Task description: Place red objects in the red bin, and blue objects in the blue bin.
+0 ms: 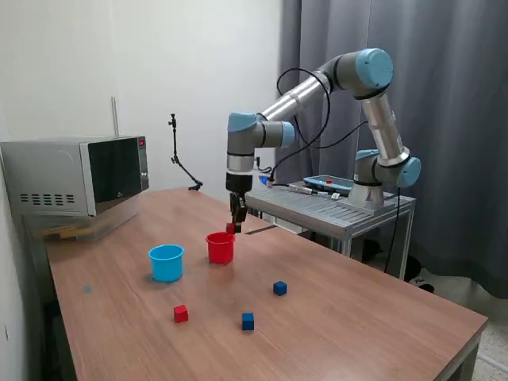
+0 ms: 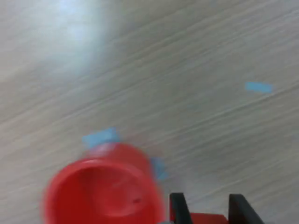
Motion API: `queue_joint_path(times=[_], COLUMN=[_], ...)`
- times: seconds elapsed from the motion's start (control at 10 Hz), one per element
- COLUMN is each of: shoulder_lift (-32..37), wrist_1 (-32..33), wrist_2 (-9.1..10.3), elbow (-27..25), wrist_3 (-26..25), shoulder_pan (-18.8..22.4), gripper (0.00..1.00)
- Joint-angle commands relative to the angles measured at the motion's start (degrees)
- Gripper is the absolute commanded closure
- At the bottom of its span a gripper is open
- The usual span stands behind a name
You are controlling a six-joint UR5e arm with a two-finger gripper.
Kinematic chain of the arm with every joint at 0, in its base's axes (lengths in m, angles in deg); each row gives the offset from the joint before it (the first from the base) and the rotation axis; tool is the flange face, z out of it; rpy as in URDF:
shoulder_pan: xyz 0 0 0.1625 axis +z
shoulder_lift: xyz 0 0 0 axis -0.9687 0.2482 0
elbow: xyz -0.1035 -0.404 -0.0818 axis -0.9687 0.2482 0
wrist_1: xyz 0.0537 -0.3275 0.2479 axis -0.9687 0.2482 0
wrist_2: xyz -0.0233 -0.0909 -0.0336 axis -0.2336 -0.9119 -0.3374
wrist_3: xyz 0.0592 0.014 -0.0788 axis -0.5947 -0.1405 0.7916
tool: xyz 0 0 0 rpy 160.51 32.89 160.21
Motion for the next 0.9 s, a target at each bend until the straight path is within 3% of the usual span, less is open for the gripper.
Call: queue_joint_path(times=[0.0,0.8], shoulder_lift=[2.6,1.9], wrist_1=[-1.7,-1.6], wrist_2=[-1.11,-0.76], elbow=[-2.1,-3.6], wrist_3=[0.1,1.6], shoulder_pan=[-3.2,-4.4], gripper=[1.00,1.00])
